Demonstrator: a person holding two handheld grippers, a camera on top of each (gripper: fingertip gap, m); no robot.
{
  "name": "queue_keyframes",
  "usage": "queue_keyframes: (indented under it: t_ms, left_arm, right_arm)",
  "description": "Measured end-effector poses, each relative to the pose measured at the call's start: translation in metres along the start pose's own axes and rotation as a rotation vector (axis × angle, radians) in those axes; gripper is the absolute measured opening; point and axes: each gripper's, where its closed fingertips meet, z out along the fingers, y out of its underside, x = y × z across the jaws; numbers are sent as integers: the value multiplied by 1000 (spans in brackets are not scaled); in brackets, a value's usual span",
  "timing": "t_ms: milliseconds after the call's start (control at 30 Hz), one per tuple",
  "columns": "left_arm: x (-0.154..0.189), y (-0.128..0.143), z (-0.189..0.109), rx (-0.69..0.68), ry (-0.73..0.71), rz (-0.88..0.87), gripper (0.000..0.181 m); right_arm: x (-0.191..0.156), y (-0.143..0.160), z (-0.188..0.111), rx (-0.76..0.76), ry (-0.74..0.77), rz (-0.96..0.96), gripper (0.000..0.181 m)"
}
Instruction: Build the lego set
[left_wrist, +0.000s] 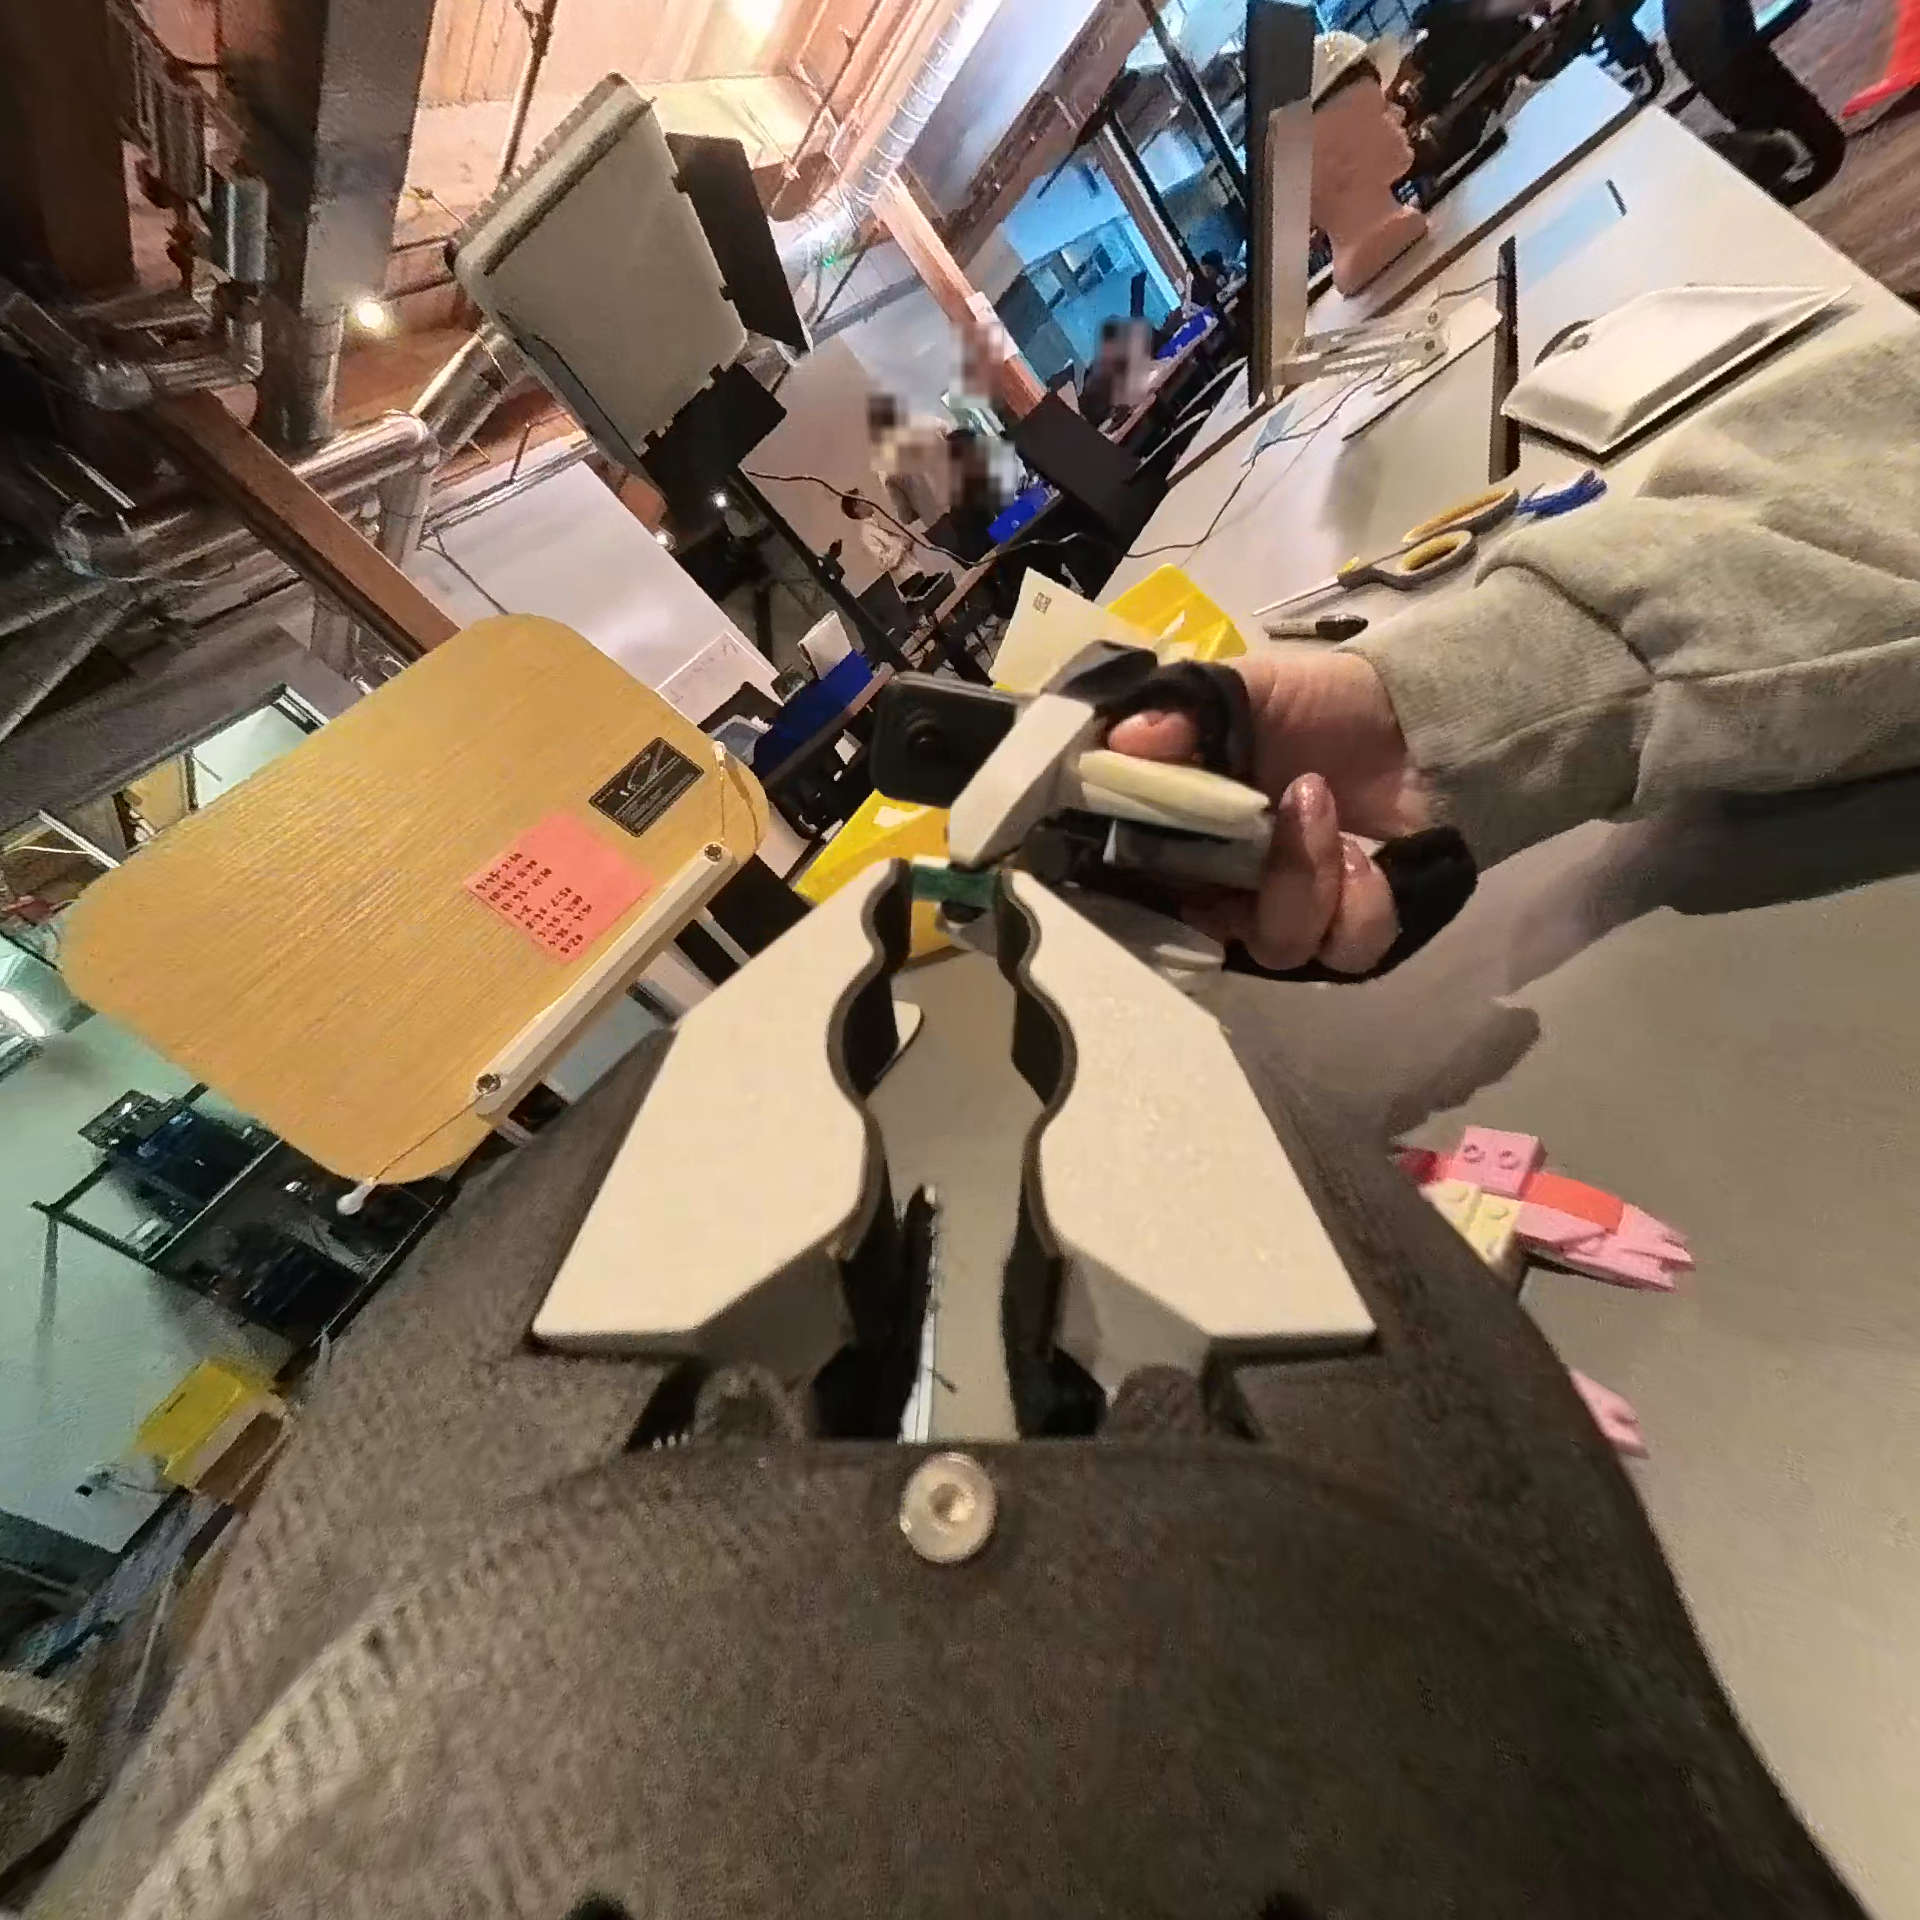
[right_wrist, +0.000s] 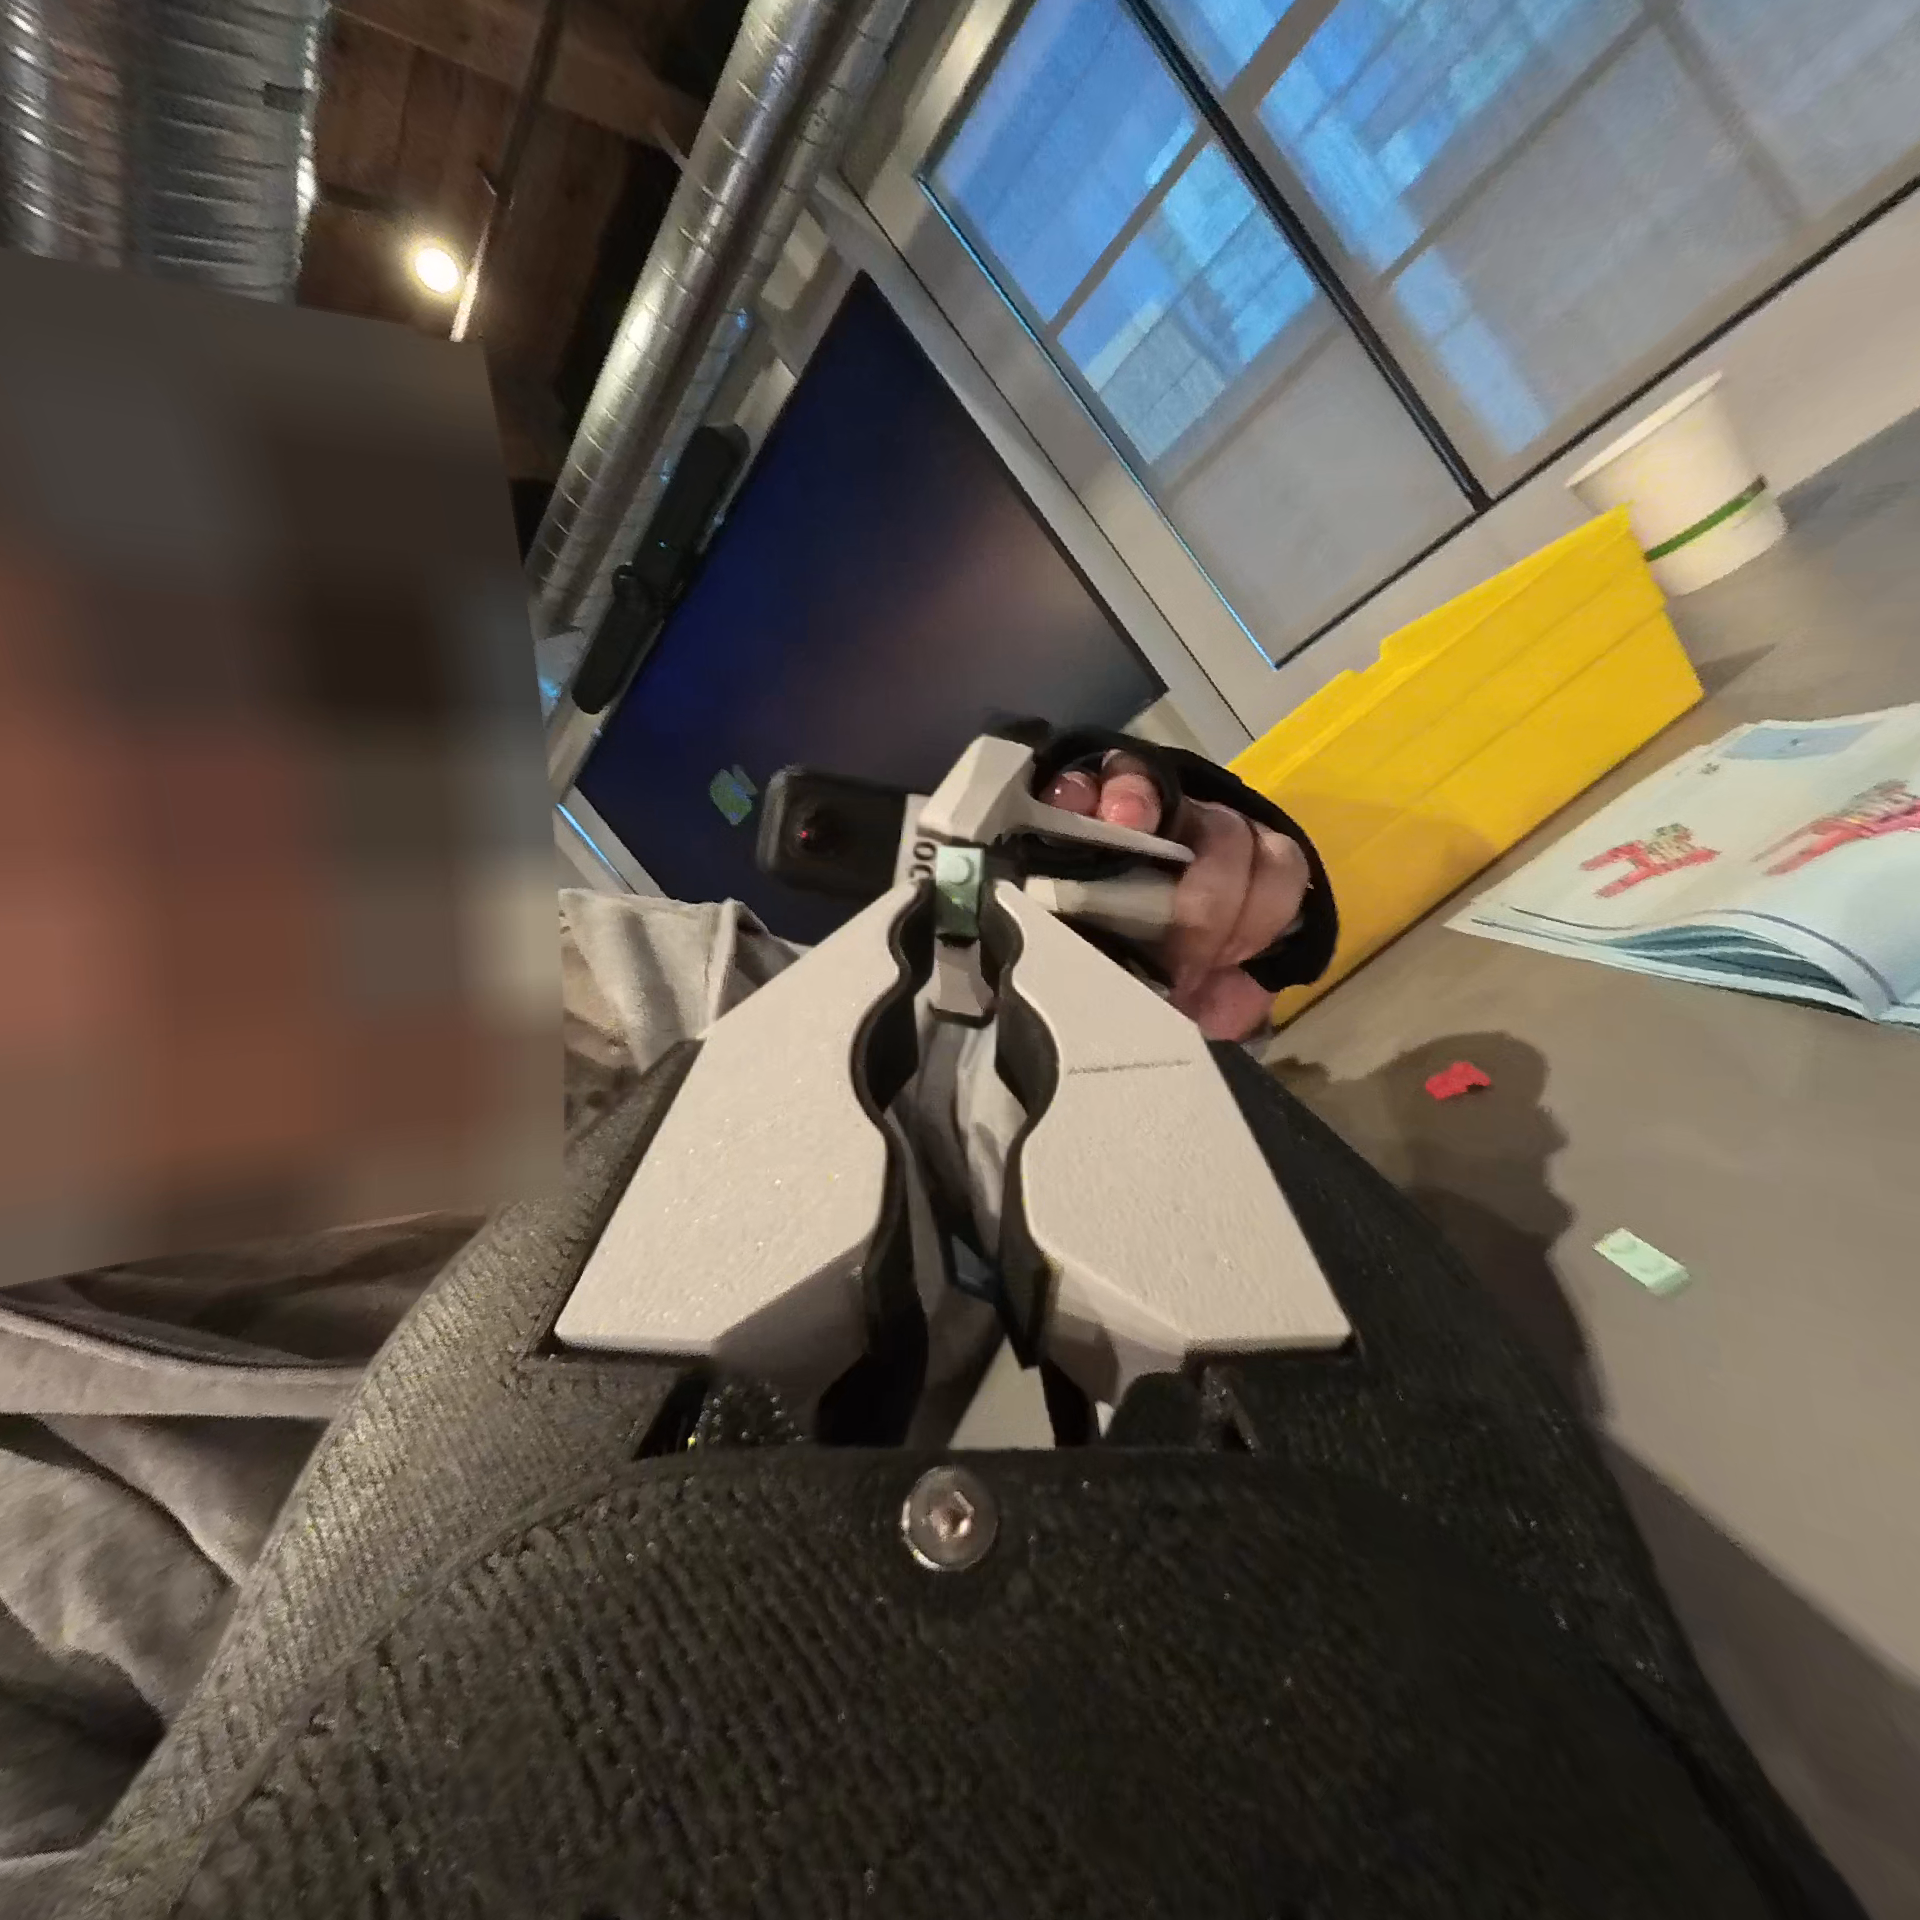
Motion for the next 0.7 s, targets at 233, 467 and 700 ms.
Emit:
queue_keyframes:
  t_ms: [233, 467, 700]
  left_arm:
    - [45, 52, -14, -185, 356, -266, 62]
    - [97, 92, -29, -421, 672, -390, 67]
    - [114, 104, -32, -505, 731, -420, 58]
  right_arm:
    - [65, 24, -56, -399, 649, -295, 6]
    - [79, 64, -118, -964, 997, -359, 6]
    - [87, 74, -132, -1260, 972, -285, 6]
